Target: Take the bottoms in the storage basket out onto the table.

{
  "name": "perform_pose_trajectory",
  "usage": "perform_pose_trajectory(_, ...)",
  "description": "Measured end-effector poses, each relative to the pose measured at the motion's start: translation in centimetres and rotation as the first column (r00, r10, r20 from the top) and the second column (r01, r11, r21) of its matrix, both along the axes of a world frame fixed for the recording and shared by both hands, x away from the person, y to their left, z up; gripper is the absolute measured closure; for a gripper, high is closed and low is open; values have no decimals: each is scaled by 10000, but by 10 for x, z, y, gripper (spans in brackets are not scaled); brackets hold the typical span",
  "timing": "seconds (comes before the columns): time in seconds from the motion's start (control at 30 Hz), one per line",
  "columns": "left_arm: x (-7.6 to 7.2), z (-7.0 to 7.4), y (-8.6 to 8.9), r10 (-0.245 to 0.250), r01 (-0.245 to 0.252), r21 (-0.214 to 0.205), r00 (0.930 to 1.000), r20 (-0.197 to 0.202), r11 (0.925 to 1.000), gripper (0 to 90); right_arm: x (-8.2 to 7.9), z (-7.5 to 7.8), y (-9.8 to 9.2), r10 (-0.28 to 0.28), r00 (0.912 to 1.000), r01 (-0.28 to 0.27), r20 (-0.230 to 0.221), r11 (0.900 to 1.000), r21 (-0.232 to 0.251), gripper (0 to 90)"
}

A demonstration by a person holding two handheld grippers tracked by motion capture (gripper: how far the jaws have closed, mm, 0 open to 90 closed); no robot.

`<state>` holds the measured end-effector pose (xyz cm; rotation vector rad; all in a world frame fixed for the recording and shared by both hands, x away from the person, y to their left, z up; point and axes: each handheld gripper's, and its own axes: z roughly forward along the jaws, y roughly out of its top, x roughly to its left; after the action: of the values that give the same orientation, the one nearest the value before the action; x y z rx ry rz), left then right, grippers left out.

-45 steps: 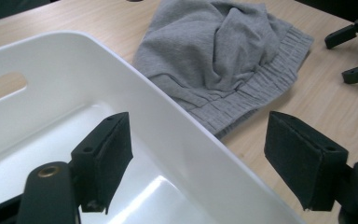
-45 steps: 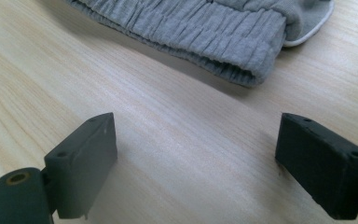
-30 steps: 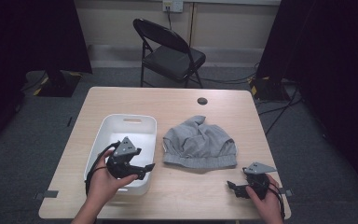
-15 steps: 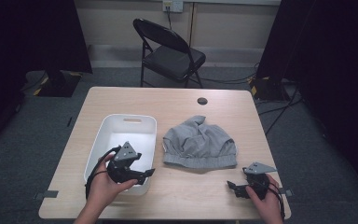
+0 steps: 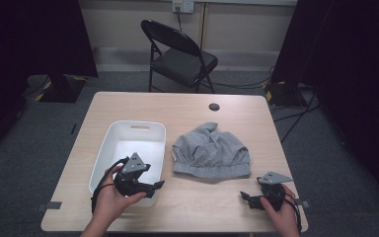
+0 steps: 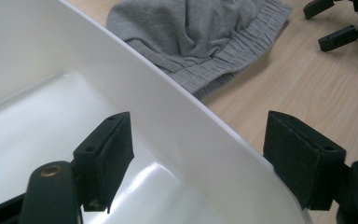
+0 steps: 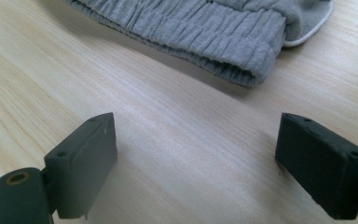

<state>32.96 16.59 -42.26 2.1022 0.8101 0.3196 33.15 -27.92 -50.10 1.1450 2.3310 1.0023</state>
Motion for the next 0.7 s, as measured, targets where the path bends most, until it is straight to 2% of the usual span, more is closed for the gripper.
perform_pose_trajectory(0.37,-3,-3,-2,-156,156,22,9997,-165,9999,283,0,0,0,4,10000,-4,9,10000,-3,119)
perform_pose_trajectory(0.57,-4,-4,-4,-381,379,-109,9989,-266,9992,373,0,0,0,1,10000,-1,7,10000,-4,119)
perform_pose_trajectory(0.7,-5,-4,-5,-615,606,-264,9975,-353,9978,469,0,0,0,-12,10000,12,4,10000,-3,119)
